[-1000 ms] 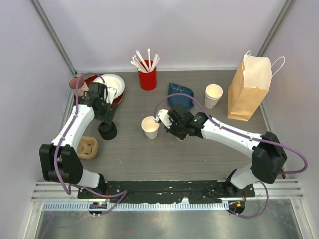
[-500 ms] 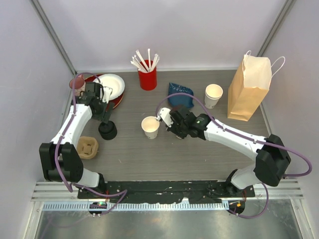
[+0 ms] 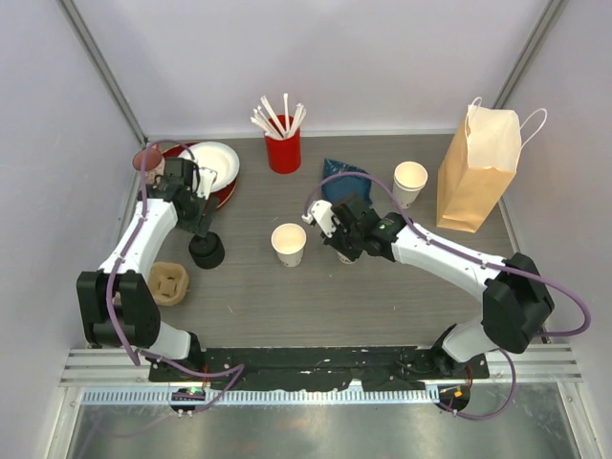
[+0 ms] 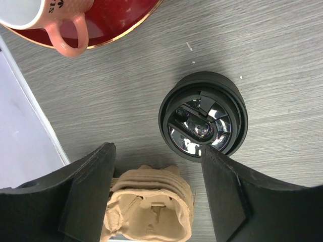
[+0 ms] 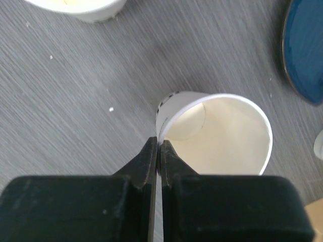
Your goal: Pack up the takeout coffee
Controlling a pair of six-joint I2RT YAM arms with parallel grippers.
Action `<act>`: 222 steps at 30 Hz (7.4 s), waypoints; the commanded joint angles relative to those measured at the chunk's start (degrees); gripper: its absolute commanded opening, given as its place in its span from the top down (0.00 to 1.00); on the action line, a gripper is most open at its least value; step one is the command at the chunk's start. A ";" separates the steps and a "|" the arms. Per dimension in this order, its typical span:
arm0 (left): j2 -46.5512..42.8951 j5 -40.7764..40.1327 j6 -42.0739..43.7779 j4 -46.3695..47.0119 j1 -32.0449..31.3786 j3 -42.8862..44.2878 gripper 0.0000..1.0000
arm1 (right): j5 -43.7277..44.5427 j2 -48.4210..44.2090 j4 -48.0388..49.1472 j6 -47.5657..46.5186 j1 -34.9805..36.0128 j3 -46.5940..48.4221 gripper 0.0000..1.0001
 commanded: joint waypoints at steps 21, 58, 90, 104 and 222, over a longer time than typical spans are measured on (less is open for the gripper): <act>5.20 8.59 4.99 2.65 2.17 -1.19 0.57 | -3.76 -6.60 -2.59 1.77 0.61 5.76 0.42; -0.07 5.07 3.15 1.77 2.17 -0.31 1.00 | -2.44 -6.51 -4.26 2.13 0.61 6.20 0.42; 3.09 10.79 4.11 5.19 5.51 -4.00 0.91 | -13.78 17.30 20.36 33.06 9.23 34.94 0.40; 5.38 10.09 5.17 6.16 5.51 -3.38 0.89 | -14.22 17.22 17.81 30.43 9.23 34.15 0.40; -4.21 4.22 -0.46 -11.32 -9.58 17.96 1.00 | -8.95 17.51 21.76 42.73 -2.89 29.25 0.55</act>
